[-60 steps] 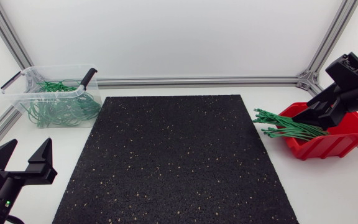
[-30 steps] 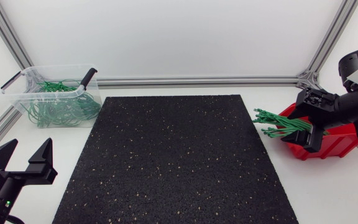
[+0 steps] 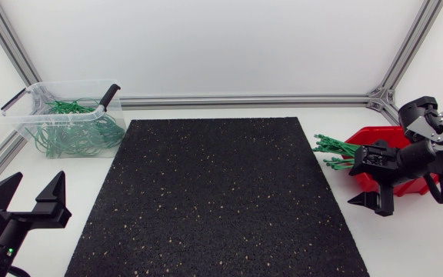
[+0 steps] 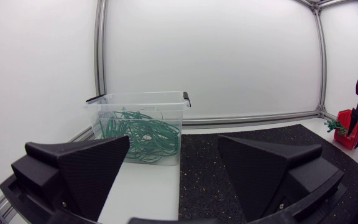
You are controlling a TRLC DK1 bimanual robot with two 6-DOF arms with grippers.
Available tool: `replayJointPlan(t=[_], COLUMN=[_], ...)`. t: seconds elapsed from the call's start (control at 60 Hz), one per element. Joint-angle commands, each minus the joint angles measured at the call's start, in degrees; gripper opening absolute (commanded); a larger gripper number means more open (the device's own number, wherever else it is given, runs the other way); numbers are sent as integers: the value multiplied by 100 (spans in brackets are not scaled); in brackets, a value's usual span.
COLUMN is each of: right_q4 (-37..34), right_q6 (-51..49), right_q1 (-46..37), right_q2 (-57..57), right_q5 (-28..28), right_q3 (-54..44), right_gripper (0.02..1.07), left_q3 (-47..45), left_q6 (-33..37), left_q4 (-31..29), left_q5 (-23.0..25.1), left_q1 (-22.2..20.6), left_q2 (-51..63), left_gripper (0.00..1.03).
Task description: Take a green cable tie from the red box, thread the tail through the head to close it, then place it in the transparent bin on the left.
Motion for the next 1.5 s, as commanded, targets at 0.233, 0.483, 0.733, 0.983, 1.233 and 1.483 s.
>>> replayJointPlan(t=[0.233,0.483,0.733,0.983,1.233,1.483], right_q4=[97,835,1029,545,326,176], right_q6=[-407,-170,-275,-714,-987,-1180], right_q1=[-6,108,170,29,12,12], right_q2=[-934,-380,-2,-776,-1294,-1391], right_q5=[-74,-30,242,365,550,726], right_q3=[-457,-352,-501,-906,-1117,-1240], right_gripper=[100,101,101,101,101,97], left_q3=[-226,-226,-226,-226,-226,-226], left_q6=[-66,-66,-66,-66,-66,-66], left_q4=[-148,-148,-148,-148,-157,-157], left_q5=[-10,-10,-10,-10,-10,-10], left_q1=[20,47,38,20,56,47], left_q2=[72,72,72,72,89,98], left_gripper=[99,99,99,99,99,99])
